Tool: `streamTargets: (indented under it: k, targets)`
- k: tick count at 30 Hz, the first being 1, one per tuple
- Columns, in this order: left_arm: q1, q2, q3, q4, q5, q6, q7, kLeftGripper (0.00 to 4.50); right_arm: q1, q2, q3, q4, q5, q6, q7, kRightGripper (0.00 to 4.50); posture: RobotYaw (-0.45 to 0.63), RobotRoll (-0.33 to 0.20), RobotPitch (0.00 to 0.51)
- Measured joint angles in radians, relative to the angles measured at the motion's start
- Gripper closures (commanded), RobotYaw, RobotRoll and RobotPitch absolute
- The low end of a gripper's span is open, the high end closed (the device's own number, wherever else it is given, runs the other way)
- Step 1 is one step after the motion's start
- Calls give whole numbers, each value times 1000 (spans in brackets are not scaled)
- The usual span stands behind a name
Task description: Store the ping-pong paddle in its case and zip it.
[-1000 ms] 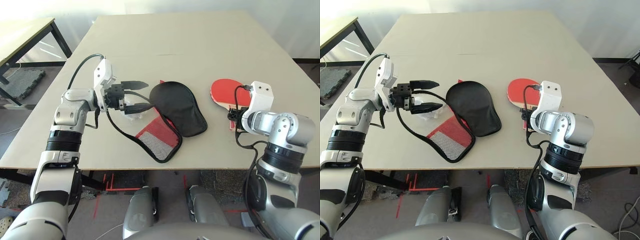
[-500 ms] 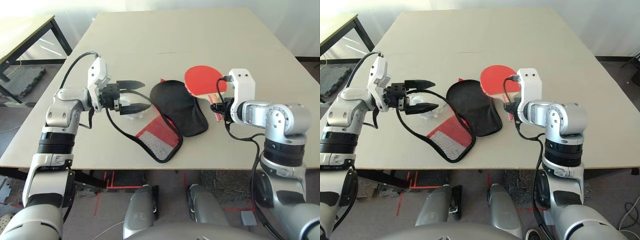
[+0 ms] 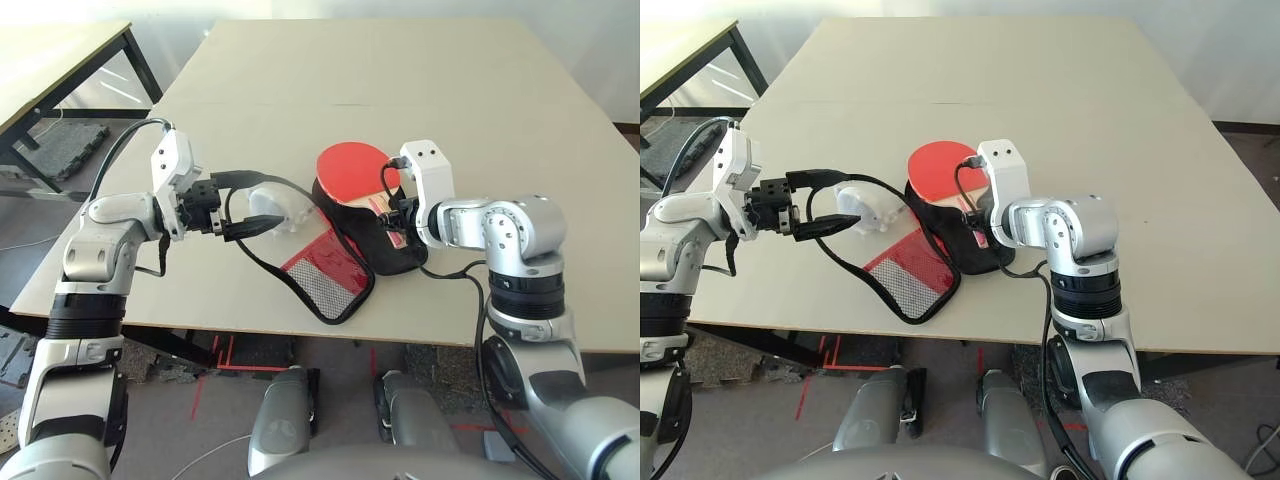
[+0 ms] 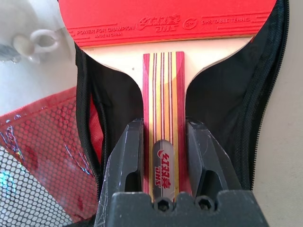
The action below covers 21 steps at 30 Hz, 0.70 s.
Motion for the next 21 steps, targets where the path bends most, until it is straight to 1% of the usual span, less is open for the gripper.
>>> streamTargets:
  k: [7, 15, 21]
  targets:
    - [5, 21, 6, -4, -6, 3, 10, 0, 26, 12, 0, 0, -20, 2, -1, 3380, 179, 0, 86]
    - [5, 23, 6, -1, -6, -2, 13, 0, 68, 38, -13, -3, -48, 2, -9, 3380, 171, 0, 83]
    - [18, 59, 28, -1, -9, -3, 12, 0, 82, 53, -28, -3, -65, -6, -15, 3380, 174, 0, 82]
